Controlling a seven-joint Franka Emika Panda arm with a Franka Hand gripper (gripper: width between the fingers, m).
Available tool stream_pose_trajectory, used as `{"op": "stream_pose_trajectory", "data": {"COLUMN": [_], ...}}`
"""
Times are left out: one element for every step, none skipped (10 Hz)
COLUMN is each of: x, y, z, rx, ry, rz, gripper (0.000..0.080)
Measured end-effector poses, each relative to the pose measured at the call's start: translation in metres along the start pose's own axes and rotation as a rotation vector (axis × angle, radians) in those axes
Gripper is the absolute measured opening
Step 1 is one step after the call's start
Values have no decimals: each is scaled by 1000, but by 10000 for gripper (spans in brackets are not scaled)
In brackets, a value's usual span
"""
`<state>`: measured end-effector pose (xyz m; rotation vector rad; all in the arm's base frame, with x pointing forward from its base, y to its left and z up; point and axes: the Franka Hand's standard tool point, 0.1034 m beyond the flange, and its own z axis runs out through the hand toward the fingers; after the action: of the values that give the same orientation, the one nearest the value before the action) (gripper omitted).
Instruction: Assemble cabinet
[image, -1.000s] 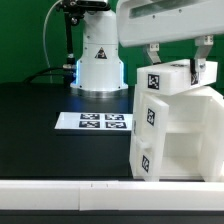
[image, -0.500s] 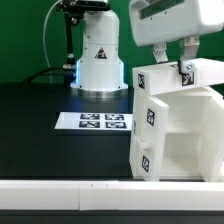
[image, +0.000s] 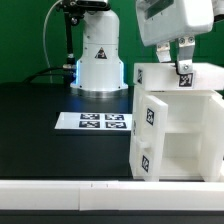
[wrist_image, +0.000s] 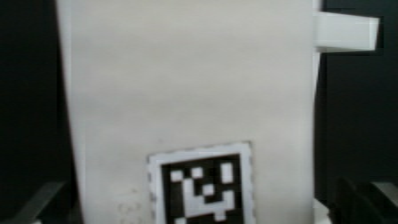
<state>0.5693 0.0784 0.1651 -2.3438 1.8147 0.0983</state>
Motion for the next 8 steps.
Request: {"op": "stream_pose_trajectory", "data": {"x": [-6, -10, -11, -10, -10, -9, -9, -11], "y": [-3, -5, -5, -5, -5, -6, -11, -16], "z": [-9, -15, -16, -15, -15, -16, -19, -21], "rx": [-50, -69, -58, -58, -56, -74, -105, -107], "ry": [-27, -54, -63, -65, -67, -40, 11, 35], "rz": [-179, -295, -324, -421, -506, -661, -889, -1114], "gripper": [785, 785, 797, 797, 796, 796, 796, 796]}}
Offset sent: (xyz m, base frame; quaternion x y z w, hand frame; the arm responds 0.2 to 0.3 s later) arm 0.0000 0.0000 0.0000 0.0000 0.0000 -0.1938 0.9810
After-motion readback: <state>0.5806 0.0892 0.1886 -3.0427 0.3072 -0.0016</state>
